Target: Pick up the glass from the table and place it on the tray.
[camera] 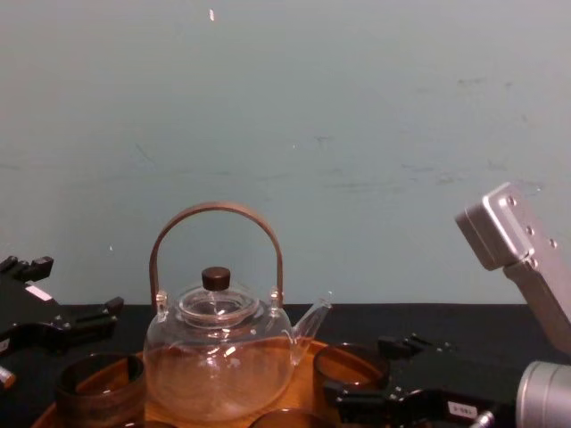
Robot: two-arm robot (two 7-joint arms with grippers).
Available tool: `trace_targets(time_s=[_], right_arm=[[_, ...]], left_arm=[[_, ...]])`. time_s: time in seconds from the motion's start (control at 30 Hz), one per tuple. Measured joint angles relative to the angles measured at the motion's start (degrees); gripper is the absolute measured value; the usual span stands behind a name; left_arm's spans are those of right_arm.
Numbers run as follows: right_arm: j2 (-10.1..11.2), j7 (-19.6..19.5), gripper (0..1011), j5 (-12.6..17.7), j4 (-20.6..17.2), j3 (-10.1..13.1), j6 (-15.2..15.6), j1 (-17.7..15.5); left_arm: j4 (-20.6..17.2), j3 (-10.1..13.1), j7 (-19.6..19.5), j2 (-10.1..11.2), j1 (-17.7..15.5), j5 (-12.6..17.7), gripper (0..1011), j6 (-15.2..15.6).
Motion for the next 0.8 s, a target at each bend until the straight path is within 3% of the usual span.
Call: trace_targets(time_s=[0.43,0.8], right_arm=[[0.1,0.1,1002,0.2,-0.2,0.2,-0.3,-0.1],[1.2,0.0,1002,1.1,-3.0,1.3,-1.8,-1.4]], left_arm=[[0.0,0.0,0.0,0.0,0.0,0.0,1001,0.0],[0.0,0.0,0.0,0.0,0.0,0.0,1001,0.0]])
